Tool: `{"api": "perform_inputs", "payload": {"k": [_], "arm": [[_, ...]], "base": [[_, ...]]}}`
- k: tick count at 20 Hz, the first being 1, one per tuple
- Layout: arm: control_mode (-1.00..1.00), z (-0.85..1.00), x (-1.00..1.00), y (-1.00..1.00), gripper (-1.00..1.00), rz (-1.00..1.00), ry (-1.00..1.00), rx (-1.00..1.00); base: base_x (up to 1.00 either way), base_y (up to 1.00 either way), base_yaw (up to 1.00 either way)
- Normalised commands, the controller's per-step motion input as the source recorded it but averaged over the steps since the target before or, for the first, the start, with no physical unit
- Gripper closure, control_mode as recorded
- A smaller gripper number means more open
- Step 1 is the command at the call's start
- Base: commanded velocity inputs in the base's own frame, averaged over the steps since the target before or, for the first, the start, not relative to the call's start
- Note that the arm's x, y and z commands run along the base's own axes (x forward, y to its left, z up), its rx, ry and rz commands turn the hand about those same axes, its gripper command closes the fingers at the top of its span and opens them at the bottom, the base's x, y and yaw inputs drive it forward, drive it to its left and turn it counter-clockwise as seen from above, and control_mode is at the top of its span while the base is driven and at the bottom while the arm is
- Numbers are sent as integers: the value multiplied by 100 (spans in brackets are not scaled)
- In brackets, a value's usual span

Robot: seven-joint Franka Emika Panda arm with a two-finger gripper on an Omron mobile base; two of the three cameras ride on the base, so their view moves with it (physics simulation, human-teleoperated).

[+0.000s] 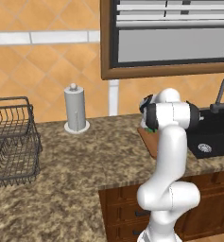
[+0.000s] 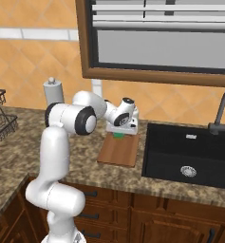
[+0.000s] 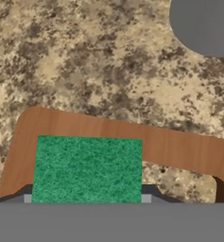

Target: Pick up the sponge from the counter and clean the cutting board by briefly scrubbing or pressing down on the cutting board. Once finished, release the sponge.

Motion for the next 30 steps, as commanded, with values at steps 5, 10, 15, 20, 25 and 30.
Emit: {"api": "perform_inputs", "payload": {"k": [5,10,15,20,25,30], "arm": [[-100,-59,-72,-31,100,-1,0,2],[-100,-64,-100,-36,100,0,-5,0],[-100,-65,-100,-28,100,0,-1,0],[-100,-67,-100,-2,100,0,-12,0],[-100,-63,-100,0,100,-1,-15,0],[-100,-80,-100,0,100,0,-10,0]], "base": [[0,0,0],[0,0,0],[0,0,0],[0,0,0],[0,0,0],[0,0,0]]}}
